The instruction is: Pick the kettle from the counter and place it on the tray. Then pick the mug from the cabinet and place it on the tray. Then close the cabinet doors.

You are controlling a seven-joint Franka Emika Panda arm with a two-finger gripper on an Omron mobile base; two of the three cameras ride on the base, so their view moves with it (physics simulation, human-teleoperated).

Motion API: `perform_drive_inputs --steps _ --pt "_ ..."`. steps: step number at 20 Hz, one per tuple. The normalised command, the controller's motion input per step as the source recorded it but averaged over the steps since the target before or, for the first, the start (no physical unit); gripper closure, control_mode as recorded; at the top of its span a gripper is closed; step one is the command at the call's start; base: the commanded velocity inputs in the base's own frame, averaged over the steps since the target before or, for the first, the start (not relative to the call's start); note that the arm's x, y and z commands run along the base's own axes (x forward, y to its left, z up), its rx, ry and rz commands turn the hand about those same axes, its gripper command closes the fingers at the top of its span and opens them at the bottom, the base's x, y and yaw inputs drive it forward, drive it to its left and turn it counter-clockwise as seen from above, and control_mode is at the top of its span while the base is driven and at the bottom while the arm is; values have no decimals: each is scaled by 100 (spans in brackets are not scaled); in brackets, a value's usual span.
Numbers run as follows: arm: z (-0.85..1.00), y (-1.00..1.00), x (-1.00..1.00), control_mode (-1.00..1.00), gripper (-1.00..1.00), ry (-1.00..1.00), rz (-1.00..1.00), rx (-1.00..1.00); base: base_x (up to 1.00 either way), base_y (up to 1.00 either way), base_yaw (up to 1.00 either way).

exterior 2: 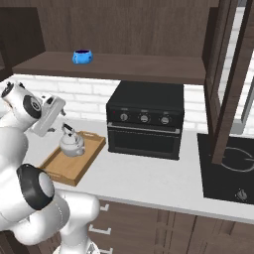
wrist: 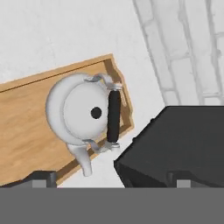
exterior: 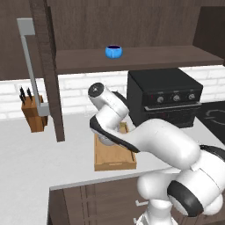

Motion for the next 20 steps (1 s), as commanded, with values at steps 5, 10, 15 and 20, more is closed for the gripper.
perform_drive_inputs --steps 5,10,15,20 --pt "44 -34 -65 -100 -100 -29 -24 43 0 0 0" --pt "98 -42 -40 -100 -100 -22 -25 45 0 0 0" --pt "98 -26 -31 -100 -100 -18 -26 39 0 0 0" --pt "64 -4 -37 -100 -100 -23 -33 42 0 0 0"
